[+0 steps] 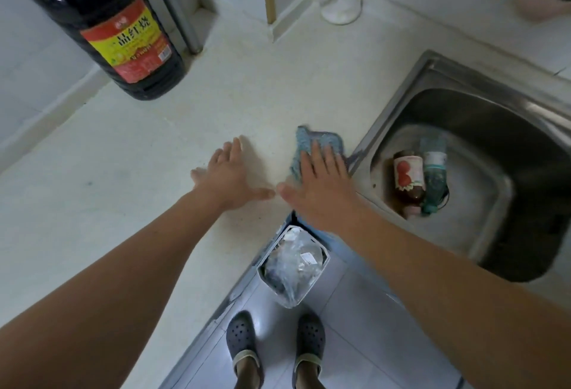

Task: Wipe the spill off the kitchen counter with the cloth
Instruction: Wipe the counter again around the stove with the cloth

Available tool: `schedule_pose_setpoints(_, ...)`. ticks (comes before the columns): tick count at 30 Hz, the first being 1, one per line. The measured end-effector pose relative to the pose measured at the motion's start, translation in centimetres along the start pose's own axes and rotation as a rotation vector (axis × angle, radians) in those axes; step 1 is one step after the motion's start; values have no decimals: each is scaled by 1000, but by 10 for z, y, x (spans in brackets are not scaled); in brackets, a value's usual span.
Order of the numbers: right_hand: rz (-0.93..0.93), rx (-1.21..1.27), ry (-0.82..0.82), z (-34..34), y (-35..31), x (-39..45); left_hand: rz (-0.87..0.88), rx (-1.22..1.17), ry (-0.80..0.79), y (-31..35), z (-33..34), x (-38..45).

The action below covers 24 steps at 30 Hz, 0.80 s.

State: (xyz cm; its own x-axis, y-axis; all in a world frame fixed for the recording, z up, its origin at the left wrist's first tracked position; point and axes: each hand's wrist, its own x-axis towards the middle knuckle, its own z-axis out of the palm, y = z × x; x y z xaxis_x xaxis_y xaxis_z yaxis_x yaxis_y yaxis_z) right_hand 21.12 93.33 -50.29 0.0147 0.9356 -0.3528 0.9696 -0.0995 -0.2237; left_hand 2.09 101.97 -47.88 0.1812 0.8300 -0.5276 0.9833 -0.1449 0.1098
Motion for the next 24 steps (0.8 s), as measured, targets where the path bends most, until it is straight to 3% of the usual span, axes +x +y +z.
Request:
schedule_pose_setpoints(2,-304,5,-72,25,-34,-28,-2,-57,0,-30,-8,-7)
schedule_pose_setpoints(4,-386,-2,-63,34,-47,-27,-35,-107,16,-66,-5,-16)
schedule_pose_setpoints(7,-33,130,13,28,-73,6,-178,-119,45,-120,11,-31)
schedule_pose_setpoints(9,-16,151,14,37,-116,11,-244,-121,61,-150,21,-38)
schedule_pose_setpoints(12,-466,-15,-77,59,-173,-8,-188,-213,121,-191,21,-40)
schedule_pose_setpoints(13,-541,-48,-89,59,-177,-2,-165,-252,144,-205,18,-41)
schedule_pose_setpoints(15,-443,-40,-29,45,-173,34,-155,-250,178,-227,13,-43)
schedule_pose_setpoints(18,18,80,24,18,-170,95,-251,-191,186,-262,11,-40)
schedule_pose_setpoints(19,93,85,26,19,-182,105,-279,-203,184,-277,11,-36)
schedule_pose_setpoints(21,-55,6,10,33,-222,100,-294,-241,218,-297,9,-32)
schedule_pose_setpoints(24,-535,-84,-129,44,-271,85,-322,-243,270,-327,11,-31)
